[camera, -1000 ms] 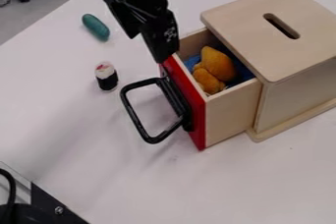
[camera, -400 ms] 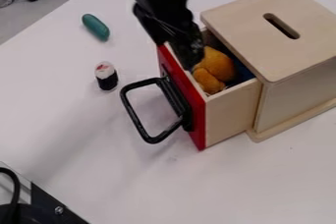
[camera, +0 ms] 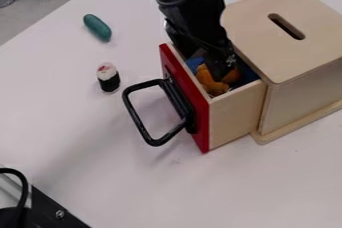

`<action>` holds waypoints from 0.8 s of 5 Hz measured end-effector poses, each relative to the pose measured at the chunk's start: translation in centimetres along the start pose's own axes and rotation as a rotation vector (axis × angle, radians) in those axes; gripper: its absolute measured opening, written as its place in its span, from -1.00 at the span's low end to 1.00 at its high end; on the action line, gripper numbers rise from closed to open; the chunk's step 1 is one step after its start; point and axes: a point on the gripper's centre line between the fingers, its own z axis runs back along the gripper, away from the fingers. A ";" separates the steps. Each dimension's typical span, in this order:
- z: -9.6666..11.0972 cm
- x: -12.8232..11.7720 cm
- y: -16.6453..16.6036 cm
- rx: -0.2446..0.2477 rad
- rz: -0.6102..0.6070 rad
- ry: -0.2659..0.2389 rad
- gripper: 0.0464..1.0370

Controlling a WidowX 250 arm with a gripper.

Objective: Take the thing out of the drawer and put it on the left side of the table

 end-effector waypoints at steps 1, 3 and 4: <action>-1.5 0.0 0.2 0.005 0.017 0.017 0.93; -3.7 0.4 0.4 0.032 0.024 0.030 0.93; -4.6 1.2 0.5 0.038 0.042 0.001 0.86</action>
